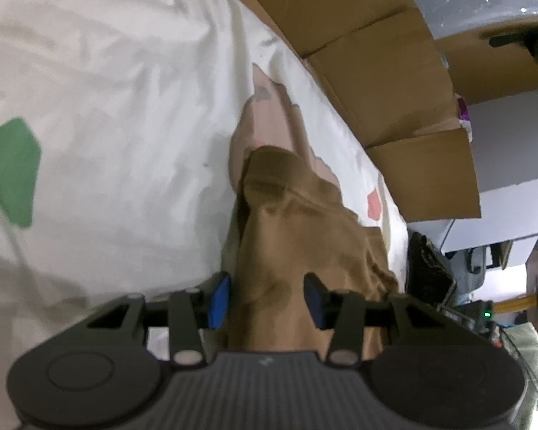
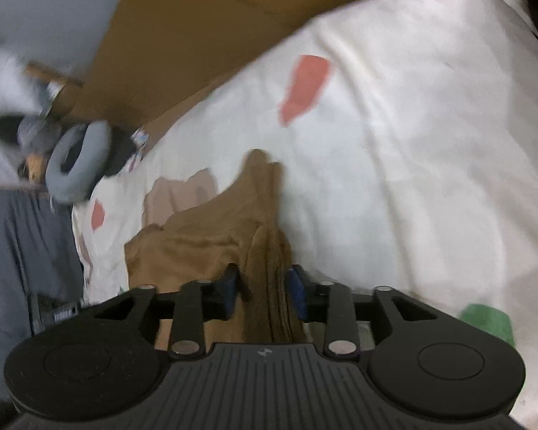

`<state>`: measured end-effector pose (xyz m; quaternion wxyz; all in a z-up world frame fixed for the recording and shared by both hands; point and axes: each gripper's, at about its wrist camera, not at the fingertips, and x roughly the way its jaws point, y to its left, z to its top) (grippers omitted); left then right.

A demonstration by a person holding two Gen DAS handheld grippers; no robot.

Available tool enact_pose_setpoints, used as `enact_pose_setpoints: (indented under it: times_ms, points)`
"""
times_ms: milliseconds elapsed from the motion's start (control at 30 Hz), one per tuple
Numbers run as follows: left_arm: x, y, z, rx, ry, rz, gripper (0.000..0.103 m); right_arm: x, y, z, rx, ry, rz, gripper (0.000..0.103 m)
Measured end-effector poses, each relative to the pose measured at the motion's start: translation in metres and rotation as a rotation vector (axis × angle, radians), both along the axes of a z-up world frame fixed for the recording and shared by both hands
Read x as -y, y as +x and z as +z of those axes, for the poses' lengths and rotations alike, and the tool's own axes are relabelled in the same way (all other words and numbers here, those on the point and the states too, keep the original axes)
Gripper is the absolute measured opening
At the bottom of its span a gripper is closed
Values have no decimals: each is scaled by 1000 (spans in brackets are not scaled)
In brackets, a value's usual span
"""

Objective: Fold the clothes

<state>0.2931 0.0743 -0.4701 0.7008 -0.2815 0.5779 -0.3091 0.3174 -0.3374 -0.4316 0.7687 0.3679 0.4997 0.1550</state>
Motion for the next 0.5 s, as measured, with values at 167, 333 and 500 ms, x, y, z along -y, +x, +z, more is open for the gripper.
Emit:
enact_pose_setpoints:
  times_ms: [167, 333, 500]
  points:
    - [-1, -5, -5, -29, -33, -1, 53, 5, -3, -20, -64, 76, -1, 44]
    - [2, -7, -12, -53, -55, 6, 53, -3, 3, -30, -76, 129, 5, 43]
    - [7, -3, -21, -75, -92, 27, 53, -12, 14, -30, -73, 124, 42, 42]
